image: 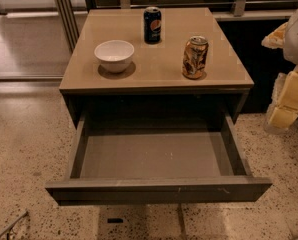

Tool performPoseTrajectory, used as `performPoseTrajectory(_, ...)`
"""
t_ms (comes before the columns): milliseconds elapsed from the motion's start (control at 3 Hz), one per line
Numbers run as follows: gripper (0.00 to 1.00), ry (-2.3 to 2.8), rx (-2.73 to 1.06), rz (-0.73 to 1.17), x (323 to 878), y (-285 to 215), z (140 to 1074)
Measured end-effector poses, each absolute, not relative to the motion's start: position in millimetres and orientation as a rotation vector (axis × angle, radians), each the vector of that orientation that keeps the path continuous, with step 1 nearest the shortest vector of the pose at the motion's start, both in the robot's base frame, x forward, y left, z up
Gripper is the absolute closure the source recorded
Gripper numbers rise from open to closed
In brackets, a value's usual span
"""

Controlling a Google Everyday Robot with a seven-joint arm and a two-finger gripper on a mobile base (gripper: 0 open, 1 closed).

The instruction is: Place pepsi can into top drawer

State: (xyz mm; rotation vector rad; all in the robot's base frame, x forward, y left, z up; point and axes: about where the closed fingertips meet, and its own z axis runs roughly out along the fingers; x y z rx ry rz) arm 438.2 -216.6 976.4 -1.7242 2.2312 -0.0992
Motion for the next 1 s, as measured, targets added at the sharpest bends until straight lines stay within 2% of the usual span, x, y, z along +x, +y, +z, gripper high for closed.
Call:
performPoseTrajectory(667, 0.0, 2.218, -1.696, -0.101, 447.7, -217.5, 979.5)
performPoseTrajectory(1000, 0.0, 2.168, -1.681, -0.086, 482.5, -212.4, 983.3)
